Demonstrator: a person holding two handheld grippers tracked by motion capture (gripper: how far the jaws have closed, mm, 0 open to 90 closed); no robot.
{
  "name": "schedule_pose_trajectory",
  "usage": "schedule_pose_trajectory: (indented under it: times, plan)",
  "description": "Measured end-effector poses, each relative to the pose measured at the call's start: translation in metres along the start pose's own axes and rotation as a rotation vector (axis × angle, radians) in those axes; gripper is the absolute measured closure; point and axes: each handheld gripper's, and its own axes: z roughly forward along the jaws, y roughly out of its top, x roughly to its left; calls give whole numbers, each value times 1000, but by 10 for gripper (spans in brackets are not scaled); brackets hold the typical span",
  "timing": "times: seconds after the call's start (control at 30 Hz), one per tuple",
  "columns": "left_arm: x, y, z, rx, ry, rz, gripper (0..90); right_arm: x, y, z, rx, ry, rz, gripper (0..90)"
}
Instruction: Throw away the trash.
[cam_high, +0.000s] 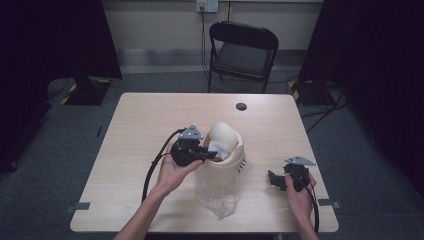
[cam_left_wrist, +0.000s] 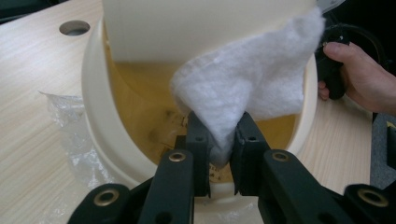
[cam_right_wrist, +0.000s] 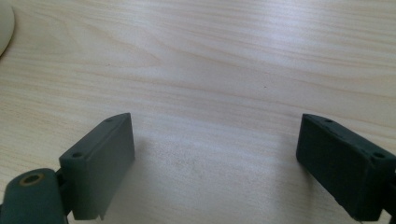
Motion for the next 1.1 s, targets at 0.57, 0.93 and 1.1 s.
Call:
schedule_pose_trajectory:
  times: [0.57,0.93,1.1]
  plan:
    - [1,8,14,71,10,14,767,0,0,0,0,0,0,106]
    - [-1,5,8,42,-3,6,580,0,0,0,0,0,0,106]
    - [-2,6,-2,25,7,8,508,0,0,0,0,0,0,106]
